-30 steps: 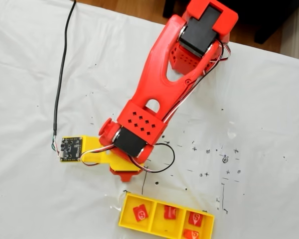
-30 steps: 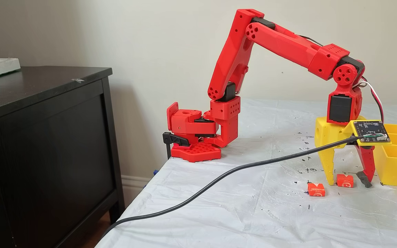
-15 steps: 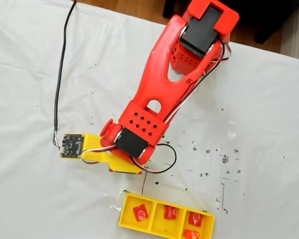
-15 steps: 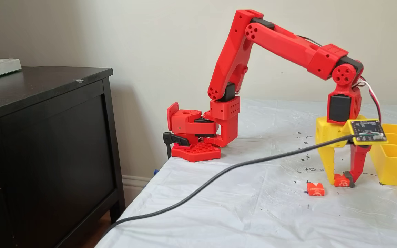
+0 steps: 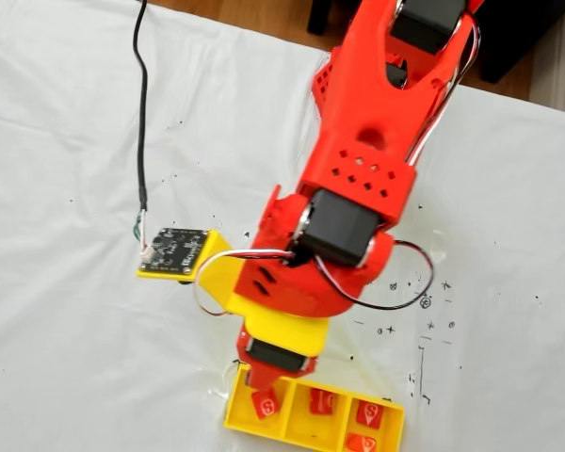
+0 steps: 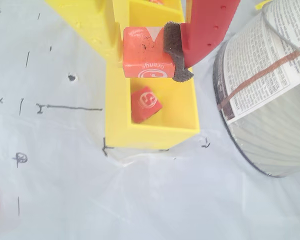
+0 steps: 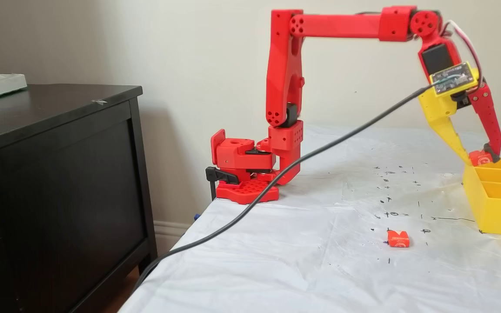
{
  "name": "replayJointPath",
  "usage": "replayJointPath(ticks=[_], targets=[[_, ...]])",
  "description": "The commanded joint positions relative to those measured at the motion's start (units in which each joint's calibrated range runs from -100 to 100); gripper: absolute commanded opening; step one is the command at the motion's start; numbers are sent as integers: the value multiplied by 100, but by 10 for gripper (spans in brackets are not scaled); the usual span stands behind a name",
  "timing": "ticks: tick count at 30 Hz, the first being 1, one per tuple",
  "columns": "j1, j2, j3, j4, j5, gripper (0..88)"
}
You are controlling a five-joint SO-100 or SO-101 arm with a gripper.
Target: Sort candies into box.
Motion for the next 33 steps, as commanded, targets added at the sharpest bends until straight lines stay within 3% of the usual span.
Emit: replayJointPath(ticks=[1,9,33], targets=[[-472,-767,-316,-273,-59,2],[-897,-309,39,-895,-39,2],[-1024,268,357,-1182,83,2]])
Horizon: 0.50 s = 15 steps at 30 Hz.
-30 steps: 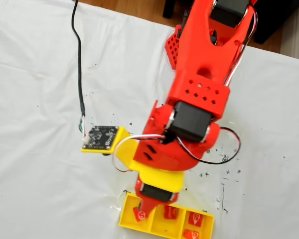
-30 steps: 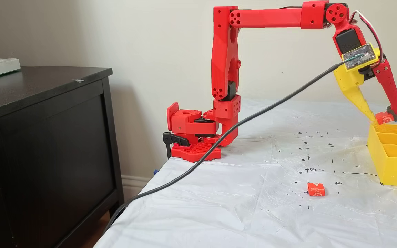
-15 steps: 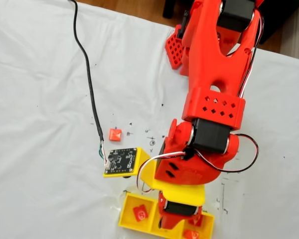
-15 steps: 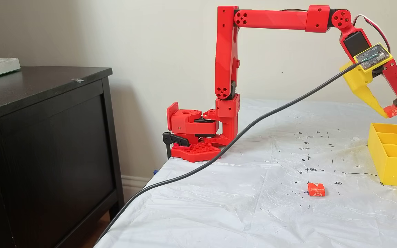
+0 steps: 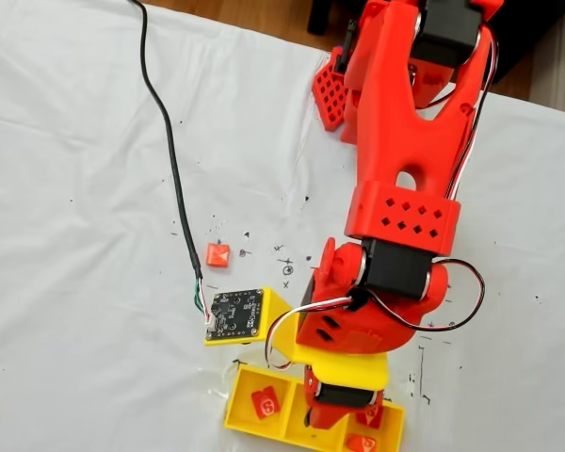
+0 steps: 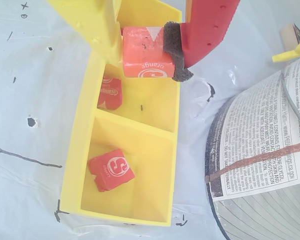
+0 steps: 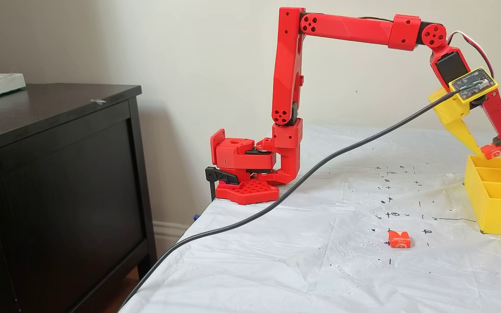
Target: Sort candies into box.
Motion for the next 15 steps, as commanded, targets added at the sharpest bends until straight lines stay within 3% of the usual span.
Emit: replayJointPath(ticks=[1,15], targets=[[-130,-63,-150,-99,49,2],[-76,140,-159,-394,29,2]])
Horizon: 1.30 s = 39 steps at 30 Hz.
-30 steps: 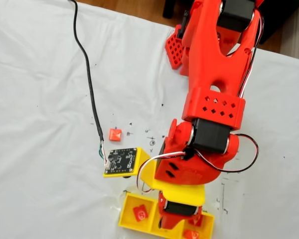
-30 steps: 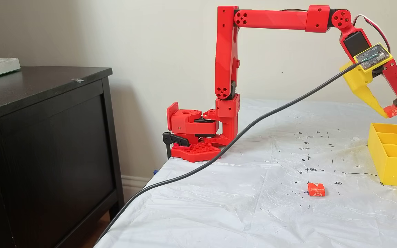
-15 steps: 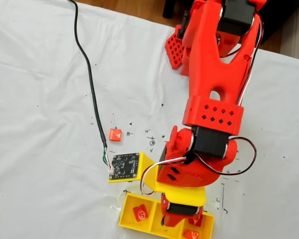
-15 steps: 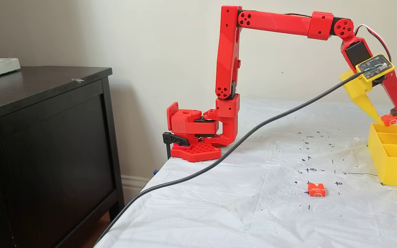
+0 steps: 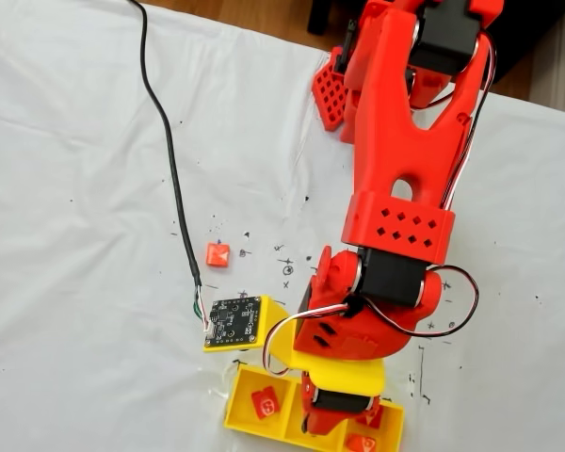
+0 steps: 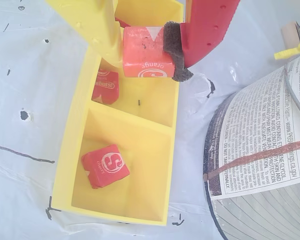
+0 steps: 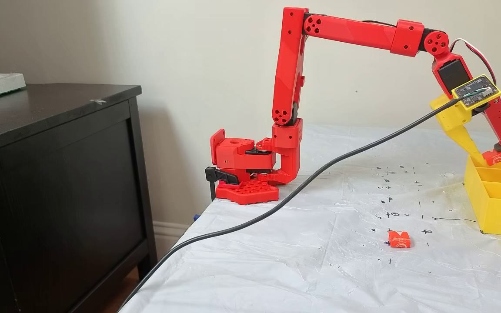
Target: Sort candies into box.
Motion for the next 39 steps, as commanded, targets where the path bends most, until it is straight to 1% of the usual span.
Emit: replayJointPath(ticks=[1,4,5,7,10,11,12,15,17,19,20,22,23,24,29,31,33,34,37,39], targets=[[-76,-55,-150,-111,20,2],[-85,-47,-123,-62,24,11],[-94,-47,-114,-54,29,43],[-103,-38,-96,-4,78,171],[-121,-64,-78,61,127,309],[-121,-64,-78,102,137,368],[-121,-64,-87,110,137,400],[-121,-97,-105,143,142,418],[-112,-157,-114,200,151,406],[-103,-242,-114,290,171,374],[-85,-301,-114,348,181,330],[-58,-428,-114,446,176,174],[-31,-496,-114,487,161,118],[15,-589,-114,552,151,17],[250,-895,-132,781,171,2],[395,-988,-132,1011,264,2],[594,-1030,-214,1387,420,2],[929,-1073,-232,1649,601,2],[1382,-971,-123,1805,864,2],[1627,-937,114,1723,1031,2]])
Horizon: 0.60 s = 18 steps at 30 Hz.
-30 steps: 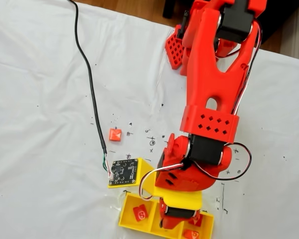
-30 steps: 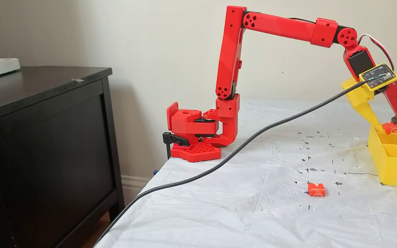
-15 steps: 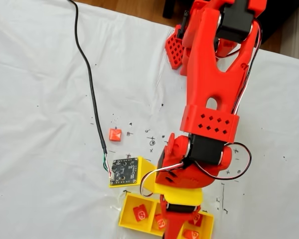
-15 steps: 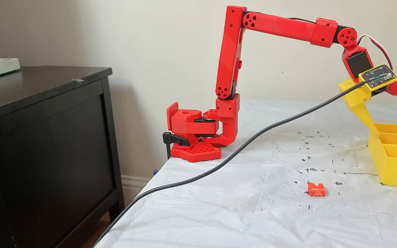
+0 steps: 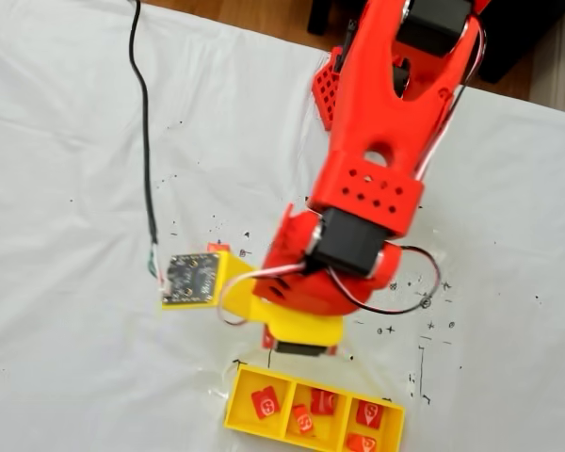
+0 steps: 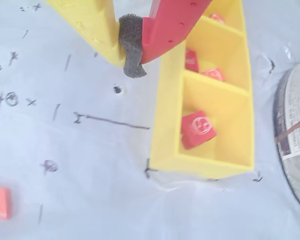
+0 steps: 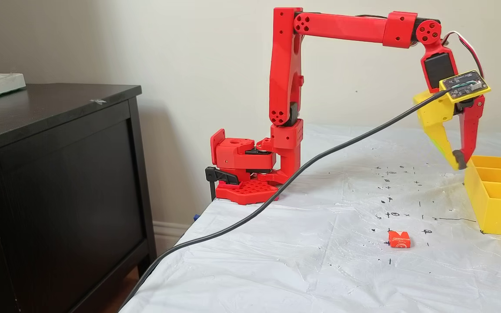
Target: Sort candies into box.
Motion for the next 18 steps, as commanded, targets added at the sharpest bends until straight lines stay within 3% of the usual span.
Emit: replayJointPath(ticks=[1,10,16,18], targets=[[680,-487,241,35,449,2],[1613,-835,1224,158,1372,2],[1821,-776,1406,117,1548,6],[1903,-691,1388,125,1587,113]])
